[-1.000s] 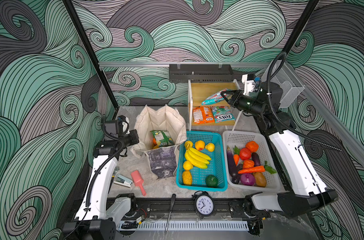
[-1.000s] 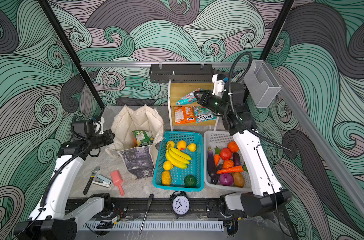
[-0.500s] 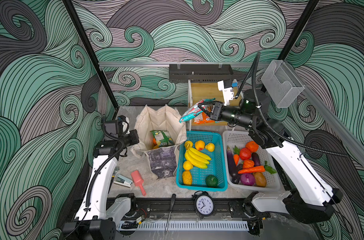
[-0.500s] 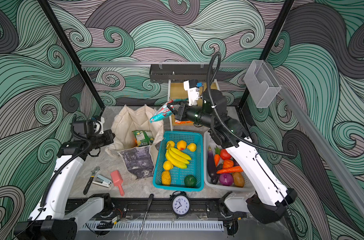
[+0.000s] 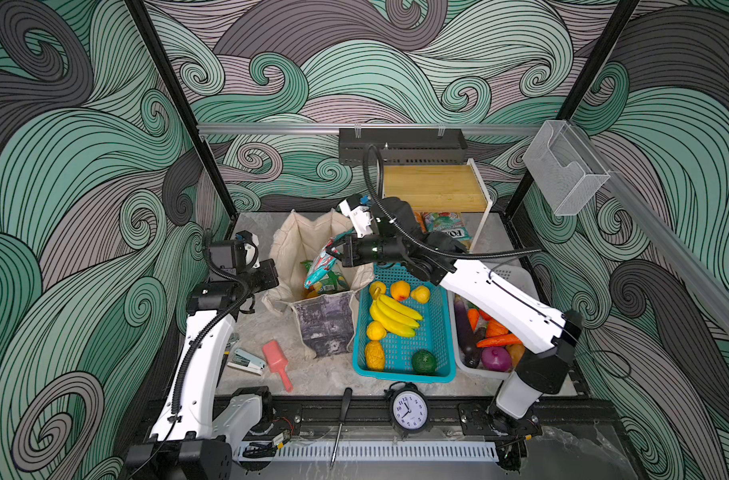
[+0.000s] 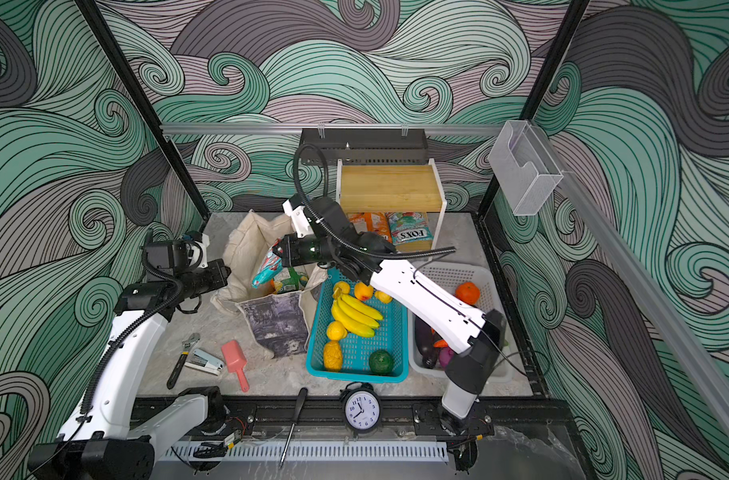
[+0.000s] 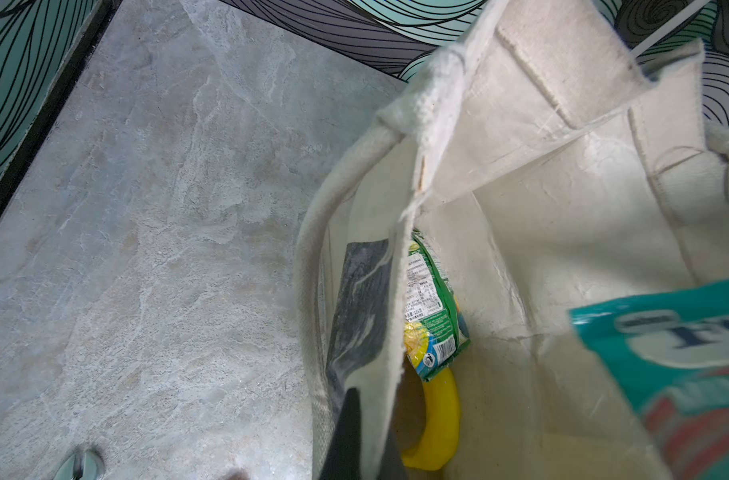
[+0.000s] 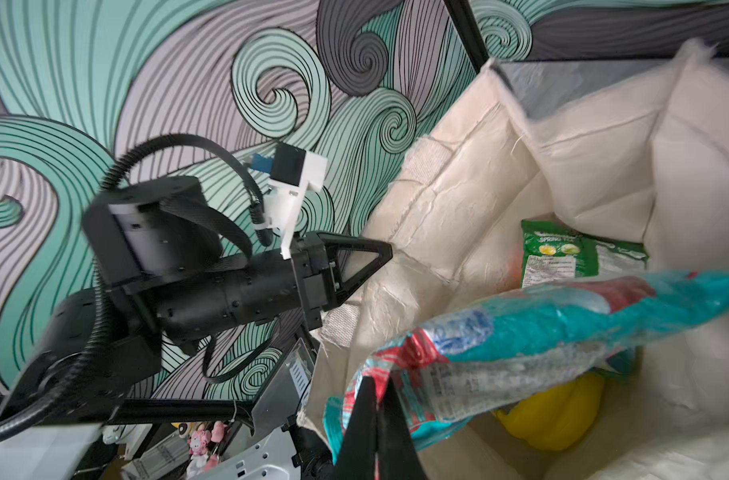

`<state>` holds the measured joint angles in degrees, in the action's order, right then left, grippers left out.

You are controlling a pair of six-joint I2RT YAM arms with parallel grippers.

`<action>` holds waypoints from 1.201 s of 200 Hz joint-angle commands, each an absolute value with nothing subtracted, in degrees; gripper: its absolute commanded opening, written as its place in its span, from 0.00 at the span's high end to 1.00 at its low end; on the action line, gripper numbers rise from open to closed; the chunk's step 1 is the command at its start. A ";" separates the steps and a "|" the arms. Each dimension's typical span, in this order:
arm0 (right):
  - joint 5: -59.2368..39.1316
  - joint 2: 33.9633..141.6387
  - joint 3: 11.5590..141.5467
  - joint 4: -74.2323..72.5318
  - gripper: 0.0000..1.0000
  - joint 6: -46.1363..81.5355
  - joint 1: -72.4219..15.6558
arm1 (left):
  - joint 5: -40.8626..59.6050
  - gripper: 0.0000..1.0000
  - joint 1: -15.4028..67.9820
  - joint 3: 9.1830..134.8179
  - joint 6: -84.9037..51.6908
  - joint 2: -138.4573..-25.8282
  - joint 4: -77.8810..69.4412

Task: Place the food into the grocery bag and tie it
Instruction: 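Pull the candy bag off the shelf and carry it over the canvas bag, then lower the candy bag into the canvas bag and open the right gripper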

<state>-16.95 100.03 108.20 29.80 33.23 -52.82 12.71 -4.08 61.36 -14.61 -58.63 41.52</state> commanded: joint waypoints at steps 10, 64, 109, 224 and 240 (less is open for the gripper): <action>-17.10 103.47 110.59 28.65 1.00 32.19 -54.80 | 13.90 1.00 -4.22 61.35 -14.45 -57.64 40.66; -16.70 105.12 102.57 24.84 1.00 33.51 -55.76 | 14.59 1.00 -4.20 61.35 -14.50 -57.66 40.75; -15.98 106.39 97.31 25.17 1.00 33.59 -55.80 | 14.93 1.00 -4.22 61.34 -14.57 -57.48 40.77; -10.56 106.84 94.99 36.59 0.82 30.99 -55.77 | 15.27 1.00 -4.22 61.24 -14.70 -57.30 40.54; -8.88 105.60 94.72 37.05 0.68 30.42 -55.81 | 15.51 1.00 -4.22 61.17 -14.83 -57.23 40.48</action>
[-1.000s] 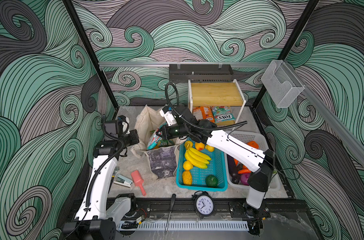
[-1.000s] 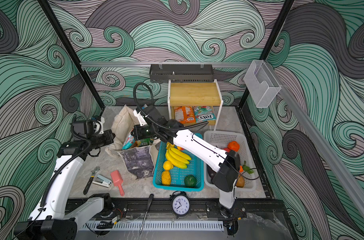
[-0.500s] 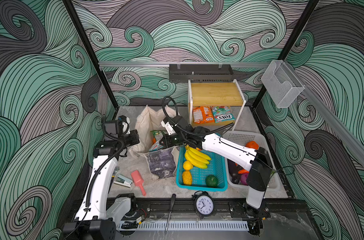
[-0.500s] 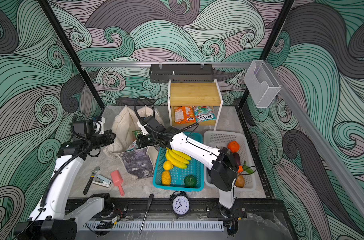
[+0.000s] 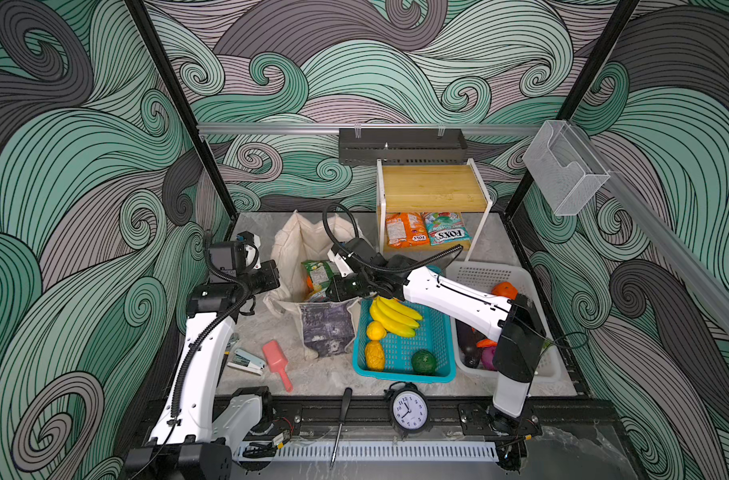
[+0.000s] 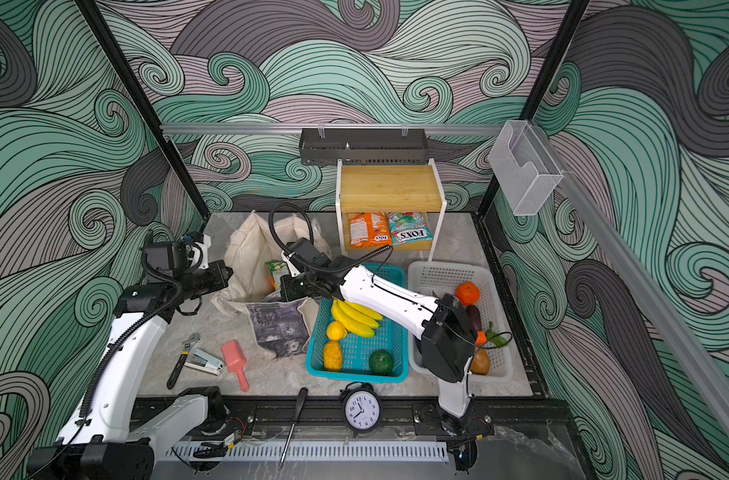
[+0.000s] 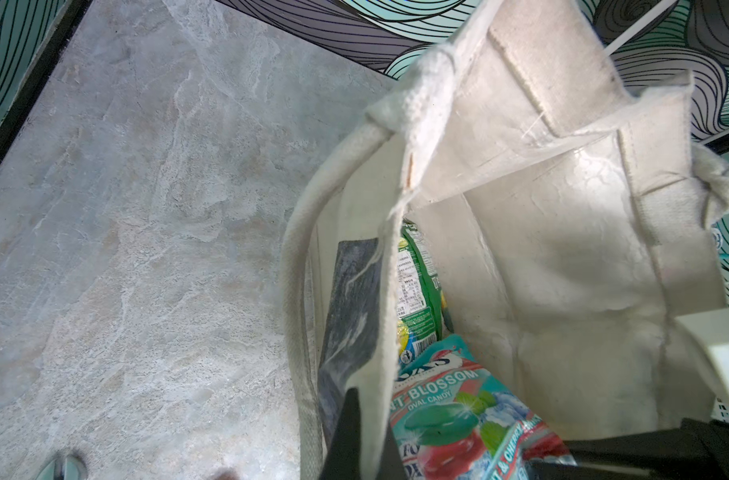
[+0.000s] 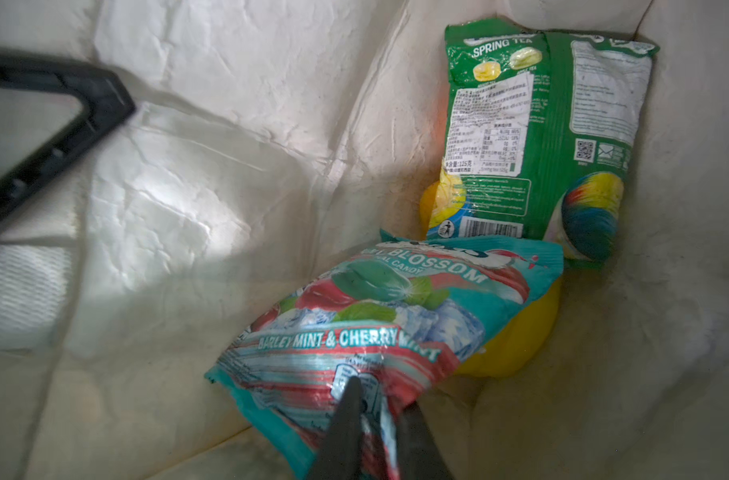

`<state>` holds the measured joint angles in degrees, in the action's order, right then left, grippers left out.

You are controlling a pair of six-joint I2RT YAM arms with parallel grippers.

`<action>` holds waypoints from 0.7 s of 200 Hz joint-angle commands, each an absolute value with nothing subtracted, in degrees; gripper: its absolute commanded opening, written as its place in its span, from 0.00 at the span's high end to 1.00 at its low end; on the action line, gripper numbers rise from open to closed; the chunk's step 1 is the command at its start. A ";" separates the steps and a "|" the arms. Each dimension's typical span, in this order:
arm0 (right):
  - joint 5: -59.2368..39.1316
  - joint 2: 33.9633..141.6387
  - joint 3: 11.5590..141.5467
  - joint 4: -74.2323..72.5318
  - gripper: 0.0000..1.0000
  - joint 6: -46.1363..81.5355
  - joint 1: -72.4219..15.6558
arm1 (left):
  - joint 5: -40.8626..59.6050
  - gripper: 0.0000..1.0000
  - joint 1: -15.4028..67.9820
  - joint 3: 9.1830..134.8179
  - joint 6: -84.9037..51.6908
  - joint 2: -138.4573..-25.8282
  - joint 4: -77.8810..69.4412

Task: Place the food into the grocery bag and tie it
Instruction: 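Lower the candy bag into the canvas bag and open the right gripper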

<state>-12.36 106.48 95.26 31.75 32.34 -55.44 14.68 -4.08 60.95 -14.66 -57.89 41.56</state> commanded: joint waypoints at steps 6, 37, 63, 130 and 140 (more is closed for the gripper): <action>-8.01 104.98 94.37 36.96 0.63 30.41 -55.81 | 15.51 1.00 -4.22 61.13 -14.77 -57.31 40.39; -4.45 101.06 92.99 36.31 0.50 30.36 -55.77 | 15.73 1.00 -4.15 61.09 -14.86 -57.41 40.38; -1.46 96.97 92.31 36.34 0.44 29.81 -55.80 | 15.51 1.00 -4.21 61.16 -14.90 -57.70 40.46; 9.12 82.84 85.66 34.96 0.00 28.63 -54.86 | 15.03 1.00 -4.22 61.00 -15.24 -57.84 40.34; 8.70 82.15 84.39 35.21 0.01 28.72 -53.17 | 14.94 1.00 -4.22 60.98 -15.25 -57.90 40.39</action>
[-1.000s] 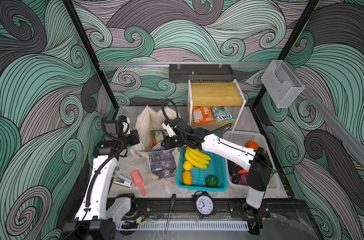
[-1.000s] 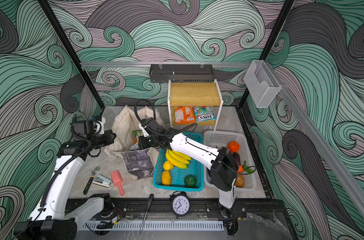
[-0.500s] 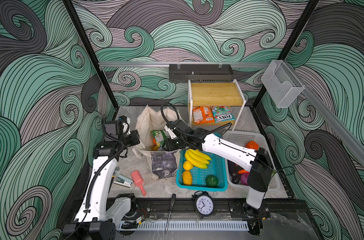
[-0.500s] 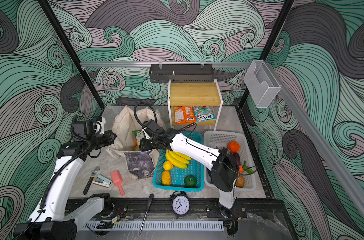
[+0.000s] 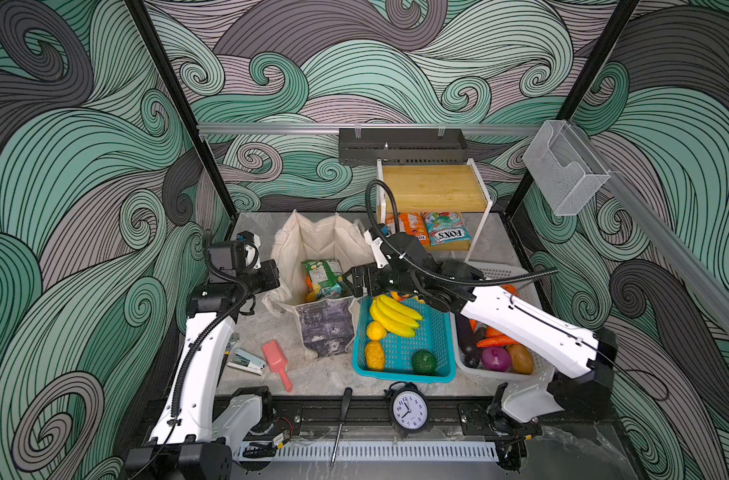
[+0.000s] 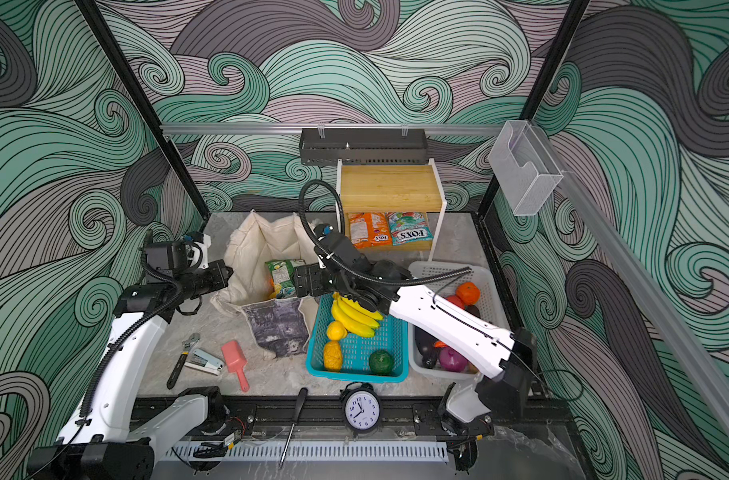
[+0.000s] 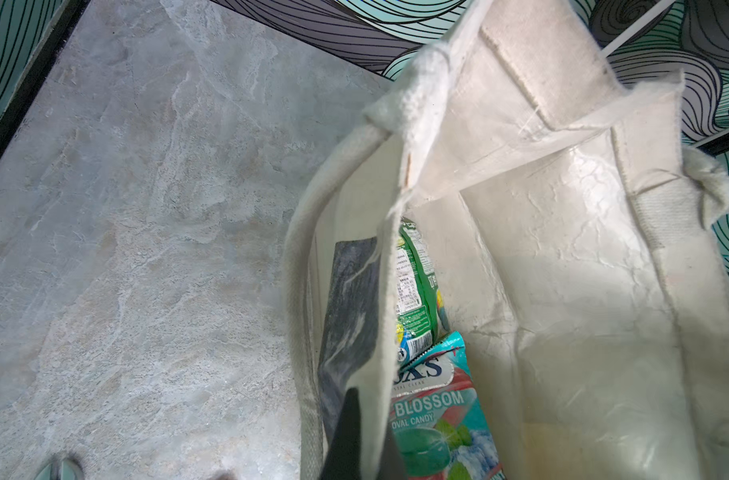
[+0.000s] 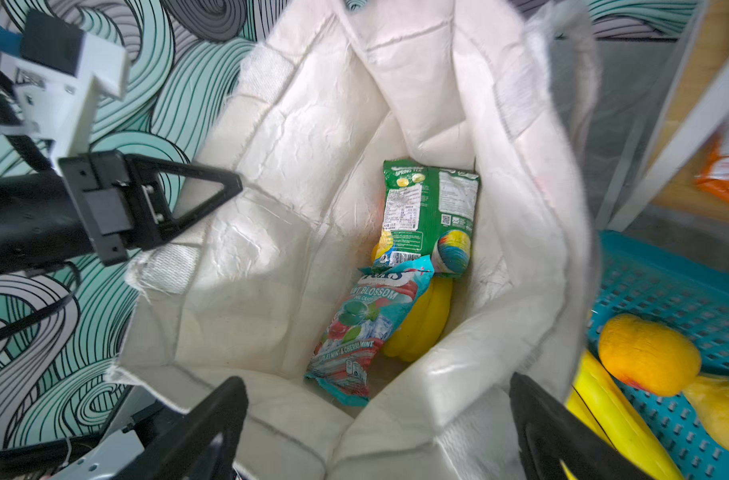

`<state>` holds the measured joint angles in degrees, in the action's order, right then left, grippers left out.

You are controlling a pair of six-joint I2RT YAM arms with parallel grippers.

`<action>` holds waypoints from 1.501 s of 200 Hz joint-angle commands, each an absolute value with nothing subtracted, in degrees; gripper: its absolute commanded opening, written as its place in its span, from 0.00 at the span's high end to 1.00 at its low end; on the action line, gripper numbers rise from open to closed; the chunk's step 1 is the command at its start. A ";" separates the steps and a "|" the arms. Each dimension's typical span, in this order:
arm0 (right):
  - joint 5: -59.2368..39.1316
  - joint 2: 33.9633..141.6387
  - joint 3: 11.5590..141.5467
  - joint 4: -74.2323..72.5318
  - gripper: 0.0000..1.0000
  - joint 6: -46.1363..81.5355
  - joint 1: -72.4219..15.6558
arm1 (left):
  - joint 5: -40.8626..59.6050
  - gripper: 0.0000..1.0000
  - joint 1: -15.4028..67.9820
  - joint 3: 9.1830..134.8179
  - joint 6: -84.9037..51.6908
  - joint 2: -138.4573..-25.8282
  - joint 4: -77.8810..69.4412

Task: Place the food into the grocery bag and tie it
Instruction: 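Lower the candy bag into the canvas bag and open the right gripper, then raise the right gripper out of the bag and move it over the white basket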

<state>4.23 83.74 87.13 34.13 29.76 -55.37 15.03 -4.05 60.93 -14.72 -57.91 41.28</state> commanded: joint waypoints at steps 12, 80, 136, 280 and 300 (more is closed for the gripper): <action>7.74 81.59 82.36 35.24 0.02 29.75 -51.19 | 15.16 1.00 -4.20 60.99 -15.32 -57.92 40.30; -7.15 86.32 77.70 25.94 0.61 32.03 -47.54 | 14.64 1.00 -4.22 60.98 -15.98 -59.06 39.86; -5.49 87.65 87.69 28.77 1.00 29.23 -48.69 | 14.11 1.00 -4.22 69.33 -19.20 -60.68 43.26; -4.96 95.42 92.37 26.63 1.00 31.80 -49.66 | 12.36 1.00 -4.21 69.44 -18.11 -62.61 43.26; -5.47 95.74 92.63 26.77 1.00 31.91 -49.66 | 14.14 1.00 -4.22 66.69 -17.94 -62.37 42.41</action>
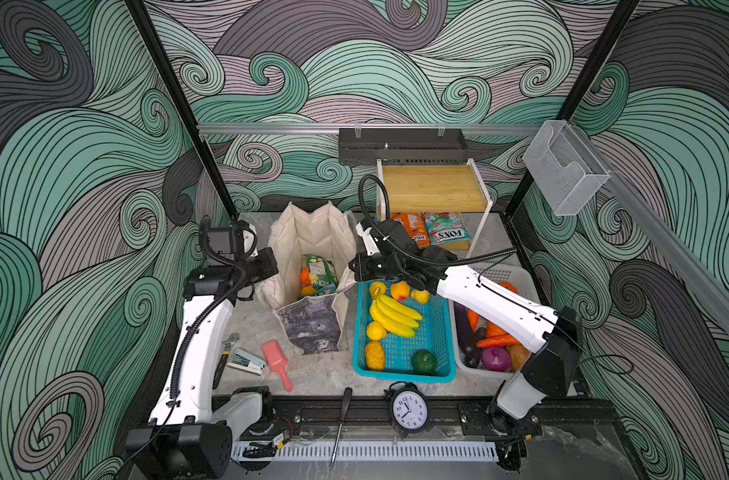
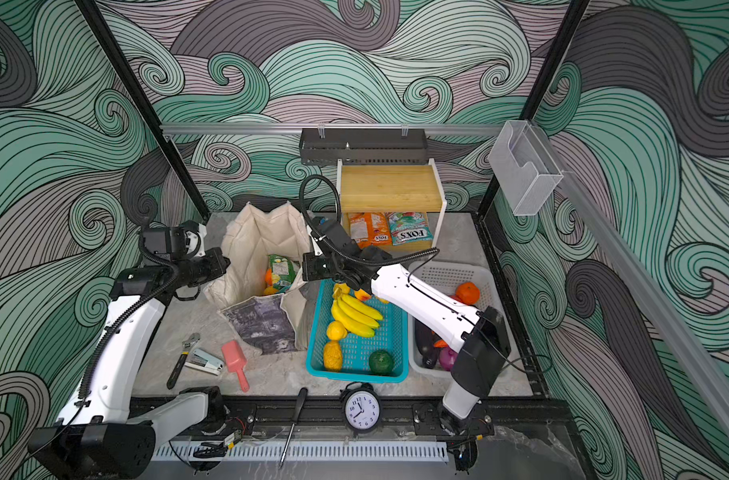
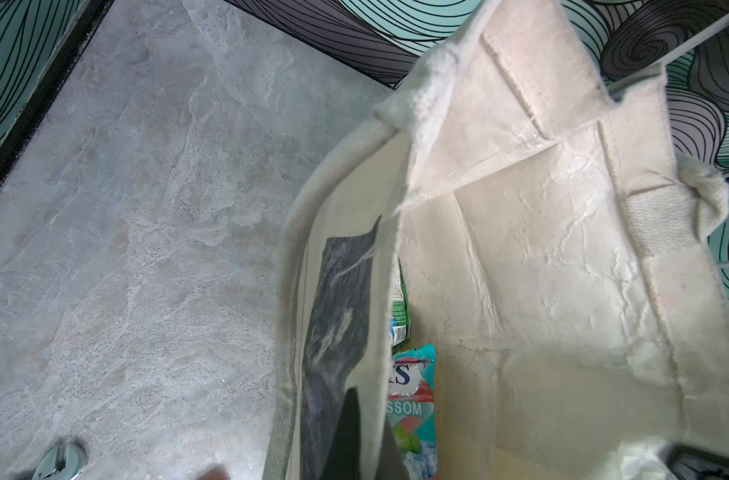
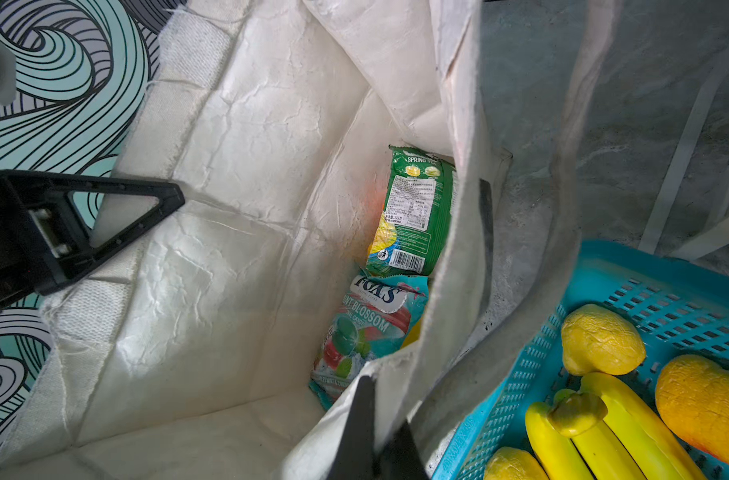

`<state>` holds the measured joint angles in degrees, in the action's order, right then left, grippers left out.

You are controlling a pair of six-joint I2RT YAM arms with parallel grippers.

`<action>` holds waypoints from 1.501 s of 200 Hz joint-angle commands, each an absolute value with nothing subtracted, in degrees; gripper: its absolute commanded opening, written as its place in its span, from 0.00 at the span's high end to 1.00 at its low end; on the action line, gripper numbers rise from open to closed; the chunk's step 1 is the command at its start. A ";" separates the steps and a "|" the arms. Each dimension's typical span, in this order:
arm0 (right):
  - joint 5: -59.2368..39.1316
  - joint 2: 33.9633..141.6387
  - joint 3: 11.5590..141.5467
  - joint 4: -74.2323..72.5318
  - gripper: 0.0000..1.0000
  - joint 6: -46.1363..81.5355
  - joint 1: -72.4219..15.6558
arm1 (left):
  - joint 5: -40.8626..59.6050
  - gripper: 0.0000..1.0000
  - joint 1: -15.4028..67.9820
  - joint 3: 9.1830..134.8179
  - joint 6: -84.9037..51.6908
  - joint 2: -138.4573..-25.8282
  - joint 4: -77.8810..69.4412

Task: Place the food into the grocery bag and tie it
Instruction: 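Raise the right gripper out of the bag and move it over the white basket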

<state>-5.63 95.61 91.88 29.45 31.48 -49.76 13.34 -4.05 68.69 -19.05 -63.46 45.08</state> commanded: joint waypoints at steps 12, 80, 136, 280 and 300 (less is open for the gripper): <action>-4.95 95.01 92.43 26.55 1.00 31.92 -49.66 | 13.87 1.00 -4.22 65.07 -17.24 -61.76 41.13; -5.99 90.32 86.74 22.73 0.66 32.42 -47.46 | 13.92 1.00 -4.31 60.76 -16.87 -60.19 38.69; -0.58 78.54 81.34 23.23 0.10 30.18 -47.29 | 14.37 1.00 -4.31 60.38 -16.96 -60.12 38.76; -1.09 56.78 62.49 37.02 0.00 26.14 -27.33 | 16.80 1.00 -4.31 60.20 -17.31 -60.12 38.63; -2.36 53.32 56.66 37.27 0.00 26.91 -26.16 | 17.49 1.00 -4.31 60.12 -17.40 -59.88 38.37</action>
